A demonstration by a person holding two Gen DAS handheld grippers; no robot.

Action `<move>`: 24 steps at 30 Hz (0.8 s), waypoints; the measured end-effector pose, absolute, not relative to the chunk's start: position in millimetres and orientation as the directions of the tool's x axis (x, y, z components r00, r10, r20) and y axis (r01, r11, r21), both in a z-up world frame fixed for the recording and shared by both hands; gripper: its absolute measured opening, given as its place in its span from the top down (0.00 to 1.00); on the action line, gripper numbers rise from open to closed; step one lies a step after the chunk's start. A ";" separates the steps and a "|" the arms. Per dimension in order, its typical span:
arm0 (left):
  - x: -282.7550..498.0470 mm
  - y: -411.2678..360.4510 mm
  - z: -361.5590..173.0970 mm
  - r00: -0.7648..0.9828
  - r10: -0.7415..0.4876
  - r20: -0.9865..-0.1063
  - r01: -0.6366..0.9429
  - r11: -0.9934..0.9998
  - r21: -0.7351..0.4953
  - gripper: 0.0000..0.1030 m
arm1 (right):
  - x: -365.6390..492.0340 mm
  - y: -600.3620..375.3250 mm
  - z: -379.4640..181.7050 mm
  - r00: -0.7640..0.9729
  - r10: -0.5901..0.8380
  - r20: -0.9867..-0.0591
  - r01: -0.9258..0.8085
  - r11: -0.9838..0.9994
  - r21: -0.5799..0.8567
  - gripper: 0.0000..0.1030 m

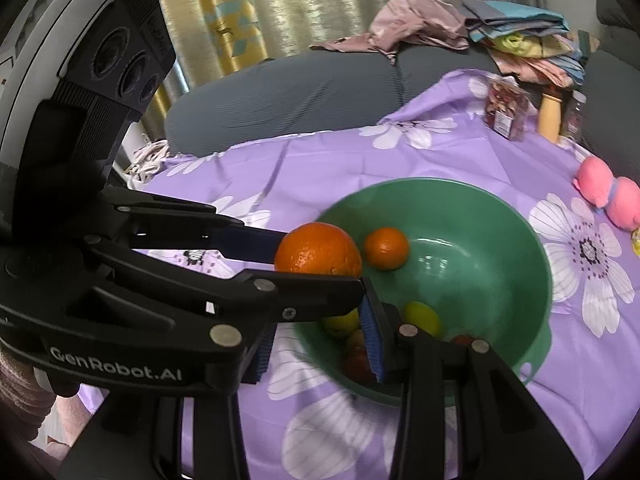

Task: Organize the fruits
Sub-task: 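Carry the orange with both grippers over the green bowl, then open both grippers to drop the orange into the green bowl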

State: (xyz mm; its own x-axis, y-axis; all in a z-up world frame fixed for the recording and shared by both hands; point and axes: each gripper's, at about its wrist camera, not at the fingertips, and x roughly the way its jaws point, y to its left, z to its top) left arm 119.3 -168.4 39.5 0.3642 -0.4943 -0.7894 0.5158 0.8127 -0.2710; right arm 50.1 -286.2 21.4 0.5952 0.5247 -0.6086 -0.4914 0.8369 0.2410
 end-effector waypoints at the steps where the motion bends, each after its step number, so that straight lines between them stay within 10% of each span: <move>1: 120.8 -170.4 38.2 0.360 -0.495 -0.791 0.516 0.812 -0.273 0.60 | 51.8 -288.6 19.8 0.596 0.522 -0.610 -0.486 0.839 0.244 0.62; 12: 130.2 -178.9 28.4 0.348 -0.465 -0.814 0.487 0.832 -0.266 0.60 | 58.7 -298.8 9.9 0.599 0.496 -0.629 -0.451 0.858 0.246 0.62; 24: 124.0 -161.5 39.8 0.424 -0.401 -0.812 0.426 0.880 -0.212 0.26 | 54.4 -302.2 16.2 0.629 0.458 -0.629 -0.424 0.880 0.216 0.61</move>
State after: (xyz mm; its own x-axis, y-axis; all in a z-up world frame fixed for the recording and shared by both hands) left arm 124.0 -161.5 39.8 0.4241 -0.4009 -0.8121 0.4259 0.8796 -0.2118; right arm 54.4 -302.2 16.2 0.6288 0.4575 -0.6287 -0.4235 0.8796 0.2165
